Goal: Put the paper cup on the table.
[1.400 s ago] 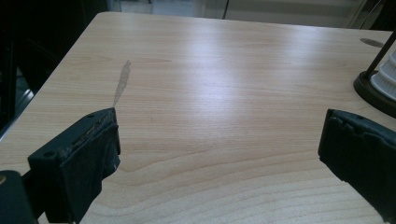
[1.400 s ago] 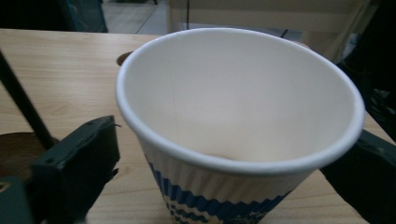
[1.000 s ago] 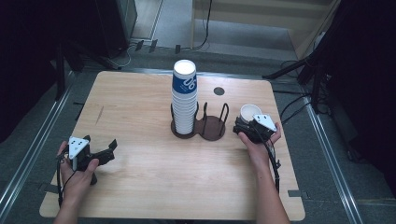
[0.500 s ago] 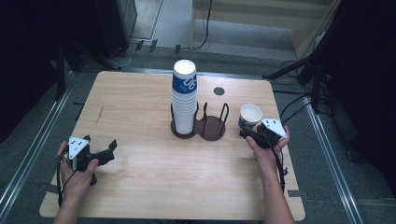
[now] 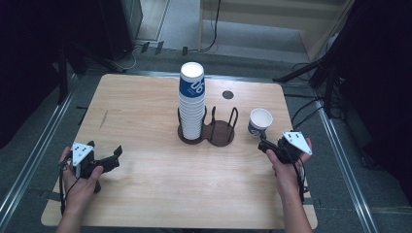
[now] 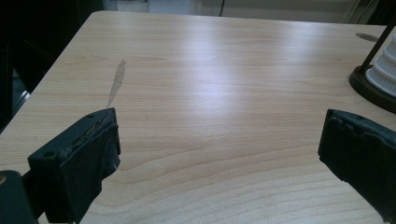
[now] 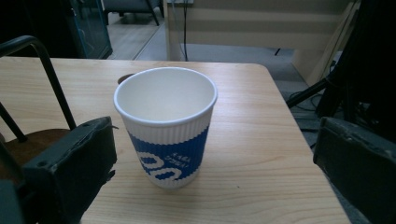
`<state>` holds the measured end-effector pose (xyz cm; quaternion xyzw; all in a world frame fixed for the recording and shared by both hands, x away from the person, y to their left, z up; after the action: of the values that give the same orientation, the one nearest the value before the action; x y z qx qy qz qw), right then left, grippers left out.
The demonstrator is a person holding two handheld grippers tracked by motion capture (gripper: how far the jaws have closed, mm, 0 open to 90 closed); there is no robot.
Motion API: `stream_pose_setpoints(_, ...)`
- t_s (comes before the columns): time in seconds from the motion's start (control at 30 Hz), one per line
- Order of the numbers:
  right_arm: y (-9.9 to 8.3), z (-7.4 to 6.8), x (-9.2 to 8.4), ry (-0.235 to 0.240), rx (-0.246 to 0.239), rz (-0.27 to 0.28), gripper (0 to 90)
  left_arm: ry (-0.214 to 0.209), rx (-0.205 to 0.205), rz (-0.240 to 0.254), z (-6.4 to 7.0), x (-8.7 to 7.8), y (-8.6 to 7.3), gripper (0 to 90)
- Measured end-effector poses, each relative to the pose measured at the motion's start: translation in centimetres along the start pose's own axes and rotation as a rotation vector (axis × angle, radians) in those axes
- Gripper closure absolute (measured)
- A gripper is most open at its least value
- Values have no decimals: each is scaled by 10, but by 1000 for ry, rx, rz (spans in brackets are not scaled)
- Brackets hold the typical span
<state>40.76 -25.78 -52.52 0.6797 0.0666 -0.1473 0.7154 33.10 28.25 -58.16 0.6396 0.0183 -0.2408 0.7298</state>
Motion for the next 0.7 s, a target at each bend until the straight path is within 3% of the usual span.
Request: stream_pose_setpoints(0.7,-15,28,-33,-3,7,4,0,-1,6,-5,1,0,-1,0)
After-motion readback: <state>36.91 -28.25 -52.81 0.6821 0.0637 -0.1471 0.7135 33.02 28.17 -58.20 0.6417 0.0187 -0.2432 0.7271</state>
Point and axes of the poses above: each handheld gripper's, and its own axes: x roughly forward along the jaws, y roughly out of its top, z roughly to its right, the point moved 9 cm from there along x, roughly forward along the jaws, and after that the axes turned 11 degrees about -y, right-handed, at the moved point
